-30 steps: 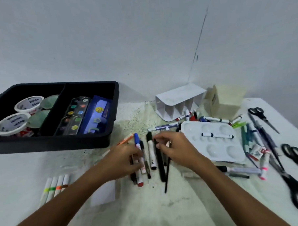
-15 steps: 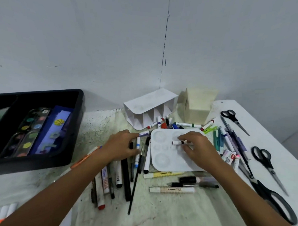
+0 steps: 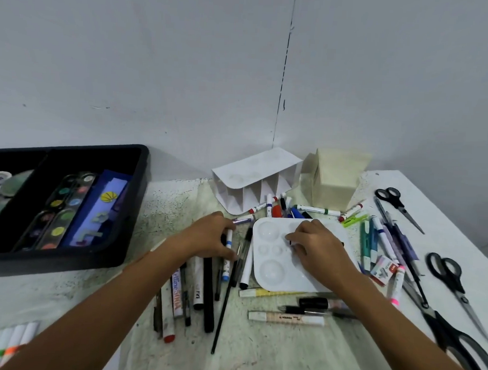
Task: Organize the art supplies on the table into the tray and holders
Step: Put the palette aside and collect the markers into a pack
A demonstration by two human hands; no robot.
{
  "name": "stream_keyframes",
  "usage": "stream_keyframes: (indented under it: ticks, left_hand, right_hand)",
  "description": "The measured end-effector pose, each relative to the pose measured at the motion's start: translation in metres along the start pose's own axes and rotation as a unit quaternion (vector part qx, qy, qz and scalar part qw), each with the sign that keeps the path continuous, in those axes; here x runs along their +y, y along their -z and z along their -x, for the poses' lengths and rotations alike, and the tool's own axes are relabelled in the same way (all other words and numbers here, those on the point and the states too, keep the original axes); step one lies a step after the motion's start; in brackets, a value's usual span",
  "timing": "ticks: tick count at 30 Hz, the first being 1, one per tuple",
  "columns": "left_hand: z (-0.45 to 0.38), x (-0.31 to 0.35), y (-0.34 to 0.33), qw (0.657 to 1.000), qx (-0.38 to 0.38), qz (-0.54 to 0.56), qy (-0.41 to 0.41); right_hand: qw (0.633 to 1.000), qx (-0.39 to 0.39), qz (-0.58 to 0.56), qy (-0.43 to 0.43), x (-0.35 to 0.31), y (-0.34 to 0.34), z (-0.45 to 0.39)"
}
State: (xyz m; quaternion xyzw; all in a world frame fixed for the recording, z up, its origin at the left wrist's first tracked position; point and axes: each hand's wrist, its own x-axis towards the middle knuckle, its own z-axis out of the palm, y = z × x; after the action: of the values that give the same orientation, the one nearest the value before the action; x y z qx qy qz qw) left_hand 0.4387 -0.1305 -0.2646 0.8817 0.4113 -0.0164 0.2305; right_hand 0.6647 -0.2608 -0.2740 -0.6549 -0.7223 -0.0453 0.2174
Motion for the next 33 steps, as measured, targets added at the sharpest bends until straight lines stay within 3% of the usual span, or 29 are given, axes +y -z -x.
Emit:
stream_keyframes:
  ticks: [9,13,16,22,26,33]
  left_hand:
    - [0.006,-0.001,0.002,0.988,0.074,0.136,-0.013]
    - [0.017,0.001,0.009,0.969,0.137,0.204,-0.005]
    - [0.029,0.009,0.017,0.946,0.189,0.262,-0.01]
    - [0.08,0.002,0.04,0.935,0.202,0.286,-0.051]
    - [0.134,-0.031,0.047,0.935,0.202,0.29,-0.035]
    - [0.227,-0.11,0.045,0.91,0.243,0.327,0.077]
  right_hand:
    - [0.998,0.021,-0.033,-0.043,-0.004,0.006,-0.005]
    - [0.983,0.072,-0.152,-0.074,-0.022,0.024,-0.018]
    - [0.945,0.111,-0.286,-0.111,-0.045,0.036,-0.029]
    - [0.856,0.052,-0.493,-0.147,-0.104,0.018,-0.047]
    - [0.835,-0.004,-0.534,-0.13,-0.16,-0.001,-0.055]
    - [0.783,-0.113,-0.603,-0.107,-0.261,-0.044,-0.051]
